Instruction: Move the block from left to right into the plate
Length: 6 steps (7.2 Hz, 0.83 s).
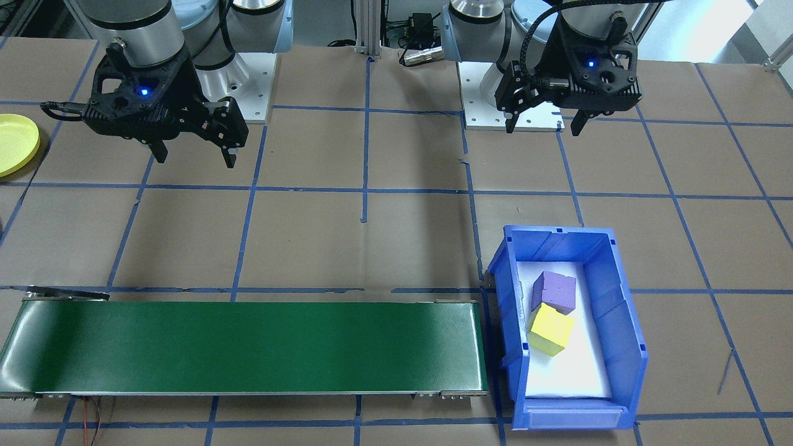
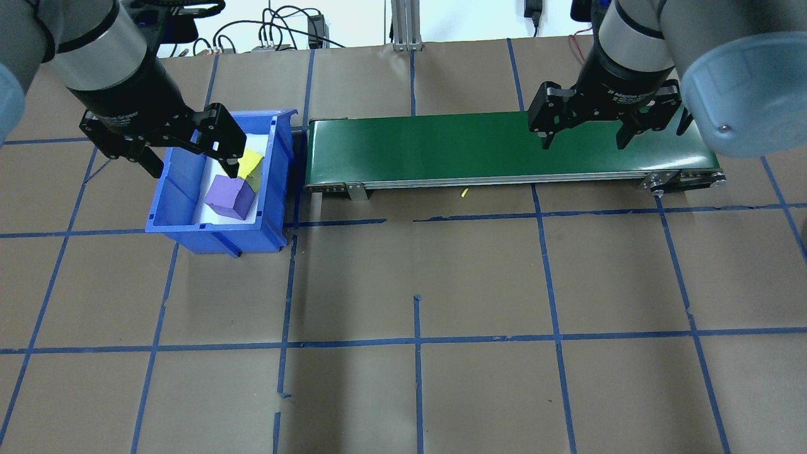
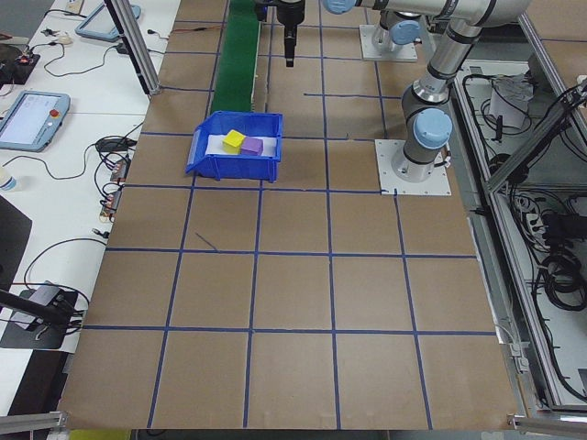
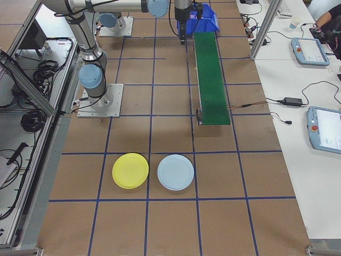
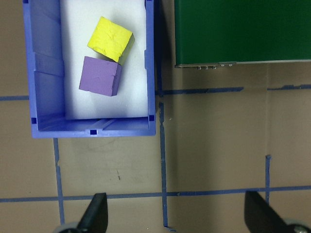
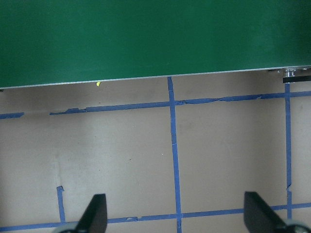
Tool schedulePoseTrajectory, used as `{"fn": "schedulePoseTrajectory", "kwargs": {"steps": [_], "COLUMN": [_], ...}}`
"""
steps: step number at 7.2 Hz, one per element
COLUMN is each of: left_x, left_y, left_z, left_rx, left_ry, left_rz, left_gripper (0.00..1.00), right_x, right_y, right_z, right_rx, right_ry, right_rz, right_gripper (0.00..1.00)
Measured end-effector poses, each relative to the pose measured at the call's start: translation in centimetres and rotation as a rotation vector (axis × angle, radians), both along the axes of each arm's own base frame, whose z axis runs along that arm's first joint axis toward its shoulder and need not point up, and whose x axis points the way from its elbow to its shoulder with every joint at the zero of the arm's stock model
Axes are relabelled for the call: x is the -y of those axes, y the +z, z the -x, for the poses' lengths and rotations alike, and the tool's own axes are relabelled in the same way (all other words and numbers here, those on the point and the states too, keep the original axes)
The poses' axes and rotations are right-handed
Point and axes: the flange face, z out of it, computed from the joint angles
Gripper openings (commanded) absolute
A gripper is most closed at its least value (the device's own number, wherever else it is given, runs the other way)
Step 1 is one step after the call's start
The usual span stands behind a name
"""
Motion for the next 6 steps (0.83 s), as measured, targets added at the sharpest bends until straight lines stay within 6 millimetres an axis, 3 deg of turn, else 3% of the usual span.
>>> {"fn": "schedulePoseTrajectory", "kwargs": {"steps": [5,6], "left_x": [0.9,2.2], "left_y": [-1.0,-1.9], "left_z": [-1.2,-1.9], "left_rx": [-0.008,-0.011], "left_ry": [0.000,-0.008], "left_rz": [0.014,0.007], "left_gripper": [1.00,1.00], "right_x": [-0.1,-0.1], "right_y": [-0.6,-0.7], "right_z": [0.1,0.2], "right_rx": [-0.005,-0.006], "right_ry": [-0.004,-0.006], "right_rz": [-0.013,-0.016], "right_gripper": [1.00,1.00]}}
